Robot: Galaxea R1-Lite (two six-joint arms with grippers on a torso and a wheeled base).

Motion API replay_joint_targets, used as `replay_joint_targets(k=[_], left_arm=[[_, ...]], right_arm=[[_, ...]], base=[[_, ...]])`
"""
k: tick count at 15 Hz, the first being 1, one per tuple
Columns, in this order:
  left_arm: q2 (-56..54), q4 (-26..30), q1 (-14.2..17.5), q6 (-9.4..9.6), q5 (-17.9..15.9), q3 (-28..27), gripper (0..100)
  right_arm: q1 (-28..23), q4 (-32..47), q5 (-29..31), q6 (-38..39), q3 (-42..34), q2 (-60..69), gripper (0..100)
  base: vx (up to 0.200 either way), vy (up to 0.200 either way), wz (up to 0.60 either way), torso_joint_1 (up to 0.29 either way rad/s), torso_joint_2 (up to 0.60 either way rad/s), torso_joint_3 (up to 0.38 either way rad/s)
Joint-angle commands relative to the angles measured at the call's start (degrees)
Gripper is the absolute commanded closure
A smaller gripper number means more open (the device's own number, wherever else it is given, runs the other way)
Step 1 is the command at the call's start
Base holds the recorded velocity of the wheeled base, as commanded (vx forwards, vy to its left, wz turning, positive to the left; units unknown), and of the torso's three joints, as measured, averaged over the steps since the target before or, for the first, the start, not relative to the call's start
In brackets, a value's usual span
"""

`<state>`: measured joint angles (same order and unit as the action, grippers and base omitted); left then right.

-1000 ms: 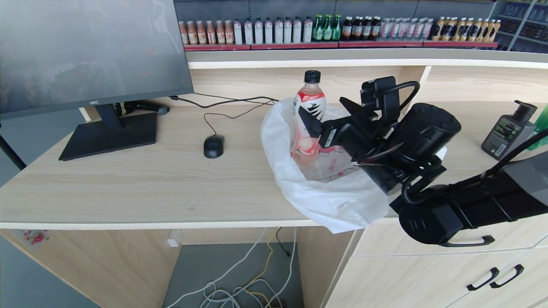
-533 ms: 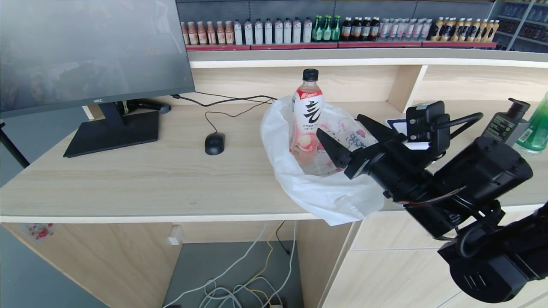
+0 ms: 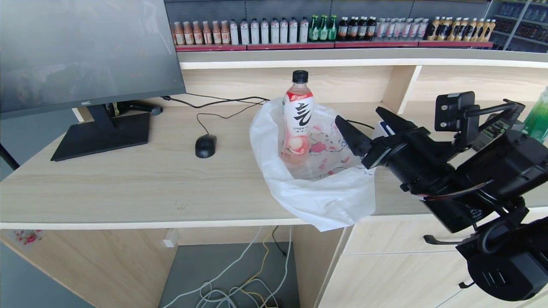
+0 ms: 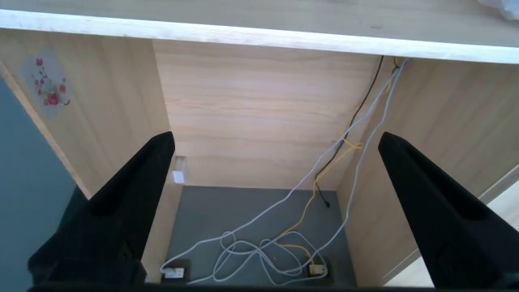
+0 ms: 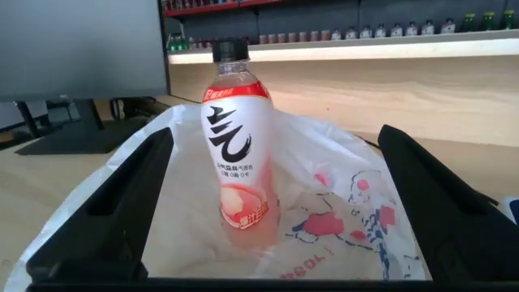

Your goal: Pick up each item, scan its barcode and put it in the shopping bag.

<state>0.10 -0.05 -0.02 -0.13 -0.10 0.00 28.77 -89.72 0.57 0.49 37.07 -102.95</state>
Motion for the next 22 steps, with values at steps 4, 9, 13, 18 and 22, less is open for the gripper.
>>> replay_joint_targets(k=[4, 9, 13, 18, 22], left_arm=[[0.0, 0.0, -0.1, -0.04, 0.0, 0.0, 0], [0.0, 0.0, -0.1, -0.13, 0.0, 0.0, 0], [0.0, 0.0, -0.1, -0.13, 0.0, 0.0, 0], [0.0, 0.0, -0.1, -0.22, 0.1, 0.0, 0], [0.0, 0.0, -0.1, -0.22, 0.1, 0.0, 0]], right_arm=[[-2.5, -0.3, 0.0, 1.0, 0.1, 0.1, 0], [-2.8, -0.3, 0.0, 1.5, -0.3, 0.1, 0], [-2.8, -0.3, 0.1, 1.4, 0.7, -0.2, 0], [-3.1, -0.3, -0.2, 0.3, 1.4, 0.9, 0], [-2.7, -0.3, -0.1, 0.1, 1.3, 0.8, 0]], base=[[0.000, -0.200, 0.00, 0.003, 0.00, -0.001], [0.000, -0.200, 0.00, 0.004, 0.00, 0.002], [0.000, -0.200, 0.00, 0.004, 0.00, 0.002], [0.000, -0.200, 0.00, 0.003, 0.00, 0.001], [0.000, -0.200, 0.00, 0.001, 0.00, 0.001]])
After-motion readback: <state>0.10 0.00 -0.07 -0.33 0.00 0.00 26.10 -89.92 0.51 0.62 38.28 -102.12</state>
